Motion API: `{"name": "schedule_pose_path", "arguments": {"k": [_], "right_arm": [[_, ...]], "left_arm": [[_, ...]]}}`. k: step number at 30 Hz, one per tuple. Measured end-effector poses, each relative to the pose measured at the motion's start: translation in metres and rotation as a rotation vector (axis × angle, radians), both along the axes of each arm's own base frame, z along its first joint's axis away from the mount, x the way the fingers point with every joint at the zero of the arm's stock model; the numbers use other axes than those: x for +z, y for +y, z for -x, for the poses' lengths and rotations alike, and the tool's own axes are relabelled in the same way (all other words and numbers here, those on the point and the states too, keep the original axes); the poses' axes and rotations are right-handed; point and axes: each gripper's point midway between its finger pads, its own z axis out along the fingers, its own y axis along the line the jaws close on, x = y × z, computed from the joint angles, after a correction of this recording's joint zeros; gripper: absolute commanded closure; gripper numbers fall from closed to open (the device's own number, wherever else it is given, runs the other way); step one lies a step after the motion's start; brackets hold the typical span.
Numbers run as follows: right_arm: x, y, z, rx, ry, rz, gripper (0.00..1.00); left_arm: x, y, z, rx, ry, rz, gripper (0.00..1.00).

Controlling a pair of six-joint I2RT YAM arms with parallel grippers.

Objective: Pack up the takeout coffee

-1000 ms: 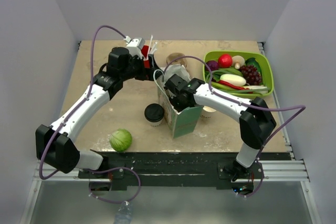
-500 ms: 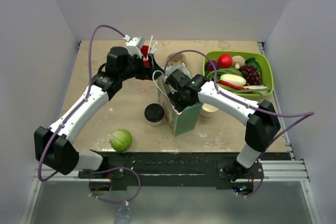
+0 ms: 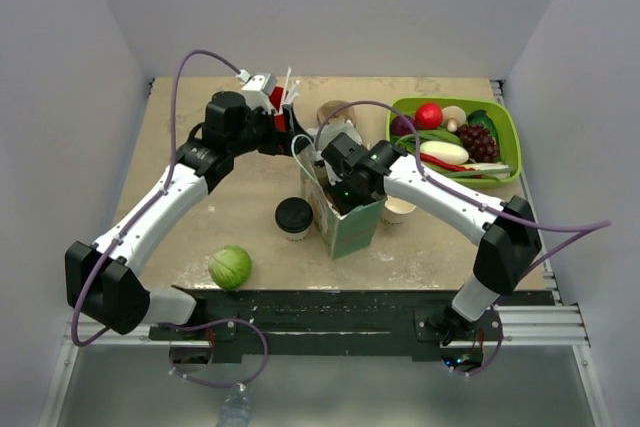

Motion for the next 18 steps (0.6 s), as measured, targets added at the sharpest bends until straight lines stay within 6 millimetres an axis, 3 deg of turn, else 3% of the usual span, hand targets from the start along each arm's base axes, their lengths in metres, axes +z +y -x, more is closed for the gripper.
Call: {"name": "schedule_pose_path", "arguments": {"k": [6, 18], "right_arm": [[-0.024, -0.008, 0.012, 0.023, 0.058, 0.034, 0.96], [-0.076, -0.012, 0.009, 0.028, 0.104, 0.125, 0.97]], "left_arm": [[-0.006, 0.002, 0.000, 0.009, 0.018, -0.012, 0.09], [-0.007, 0.003, 0.000, 0.017, 0.019, -0.016, 0.09]]}}
